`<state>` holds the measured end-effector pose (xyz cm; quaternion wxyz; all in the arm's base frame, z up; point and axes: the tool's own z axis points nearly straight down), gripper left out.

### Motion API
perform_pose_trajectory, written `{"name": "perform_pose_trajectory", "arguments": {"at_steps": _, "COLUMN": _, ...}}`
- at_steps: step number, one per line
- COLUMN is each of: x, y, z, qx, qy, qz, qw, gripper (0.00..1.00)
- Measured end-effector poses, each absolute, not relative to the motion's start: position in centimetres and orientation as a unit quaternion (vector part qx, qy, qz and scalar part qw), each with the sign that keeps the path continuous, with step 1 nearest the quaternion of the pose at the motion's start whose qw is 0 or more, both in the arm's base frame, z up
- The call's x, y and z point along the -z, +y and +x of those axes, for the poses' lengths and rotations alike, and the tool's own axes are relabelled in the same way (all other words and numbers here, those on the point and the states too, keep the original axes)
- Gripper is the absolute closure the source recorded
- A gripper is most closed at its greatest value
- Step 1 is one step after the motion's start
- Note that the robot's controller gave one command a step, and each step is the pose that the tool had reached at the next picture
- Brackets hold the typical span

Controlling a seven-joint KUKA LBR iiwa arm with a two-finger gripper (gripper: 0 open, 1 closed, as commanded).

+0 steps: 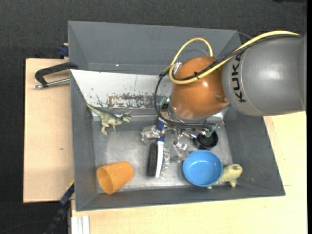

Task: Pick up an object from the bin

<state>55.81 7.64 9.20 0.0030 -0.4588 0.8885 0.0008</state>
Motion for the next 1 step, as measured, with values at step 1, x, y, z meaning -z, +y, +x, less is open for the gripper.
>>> {"name": "perform_pose_trajectory", "arguments": {"at_steps": 1, "x": -9.28, "y": 7.60, "z": 55.82, "qx": -0.001, "qy": 0.889, "qz": -0.458, "qw": 0.002, "gripper": 1.00}}
